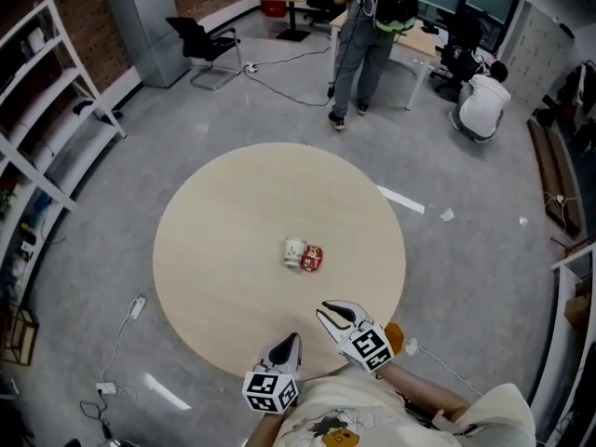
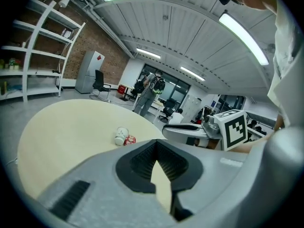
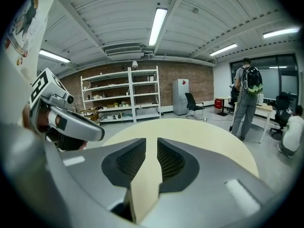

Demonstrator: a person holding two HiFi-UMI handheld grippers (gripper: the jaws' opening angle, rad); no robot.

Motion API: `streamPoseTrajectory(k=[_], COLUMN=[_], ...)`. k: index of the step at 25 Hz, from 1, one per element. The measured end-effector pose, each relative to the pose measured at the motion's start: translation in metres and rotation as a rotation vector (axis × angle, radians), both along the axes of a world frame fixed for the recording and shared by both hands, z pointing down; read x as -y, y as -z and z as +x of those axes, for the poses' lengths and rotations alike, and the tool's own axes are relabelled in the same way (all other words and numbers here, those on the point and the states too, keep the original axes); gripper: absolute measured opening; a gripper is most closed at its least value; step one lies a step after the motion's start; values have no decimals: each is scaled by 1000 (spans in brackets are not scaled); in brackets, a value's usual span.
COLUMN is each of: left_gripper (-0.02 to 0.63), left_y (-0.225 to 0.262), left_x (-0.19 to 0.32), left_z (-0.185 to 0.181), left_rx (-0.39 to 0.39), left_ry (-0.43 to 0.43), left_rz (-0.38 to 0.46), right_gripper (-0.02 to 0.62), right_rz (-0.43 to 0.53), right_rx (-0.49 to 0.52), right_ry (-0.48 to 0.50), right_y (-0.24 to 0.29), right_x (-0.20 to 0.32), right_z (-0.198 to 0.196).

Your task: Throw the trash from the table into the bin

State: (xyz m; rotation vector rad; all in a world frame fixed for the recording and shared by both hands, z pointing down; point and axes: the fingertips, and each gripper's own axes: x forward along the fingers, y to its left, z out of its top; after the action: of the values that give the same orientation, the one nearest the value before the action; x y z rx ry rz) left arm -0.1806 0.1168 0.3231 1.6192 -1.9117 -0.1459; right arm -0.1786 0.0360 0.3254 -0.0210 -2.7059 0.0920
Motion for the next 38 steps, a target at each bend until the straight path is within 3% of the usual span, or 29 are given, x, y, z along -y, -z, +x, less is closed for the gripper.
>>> streamPoseTrajectory(k=[3,7,14,19,26,29,34,38], left_gripper=[3,3,3,3,3,3,3,3], left_y=[21,-6,-2,1,-13,-14,-18,-20], left_x=[36,36,28,15,10,6,-6,-7], left_z=[0,-21,-23,-48,-48,-47,-46,-44], left_rx=[-4,5,7,58,32,24,5,-5], left_ry=[35,128,217,296,392,411,431,440], left_rz=[-21,-95,-166,-206,-272,-291,-314,-330], right_gripper=[125,153,210,232,256,302,445,483], right_rz=[-20,-62,-70,-28,-4,-4,100,223], right_rx=[-34,-58,-77,-46,-125,-161,-188,-193], right_ry=[15,67,117,182,228,261,350,416], right_y=[4,-50,-70,-90,-142,-160,-180,-191], right_x=[49,72,99,105,126,127,113,110], right_z=[-3,-33,-54,-104,-125,-136,-167,-187])
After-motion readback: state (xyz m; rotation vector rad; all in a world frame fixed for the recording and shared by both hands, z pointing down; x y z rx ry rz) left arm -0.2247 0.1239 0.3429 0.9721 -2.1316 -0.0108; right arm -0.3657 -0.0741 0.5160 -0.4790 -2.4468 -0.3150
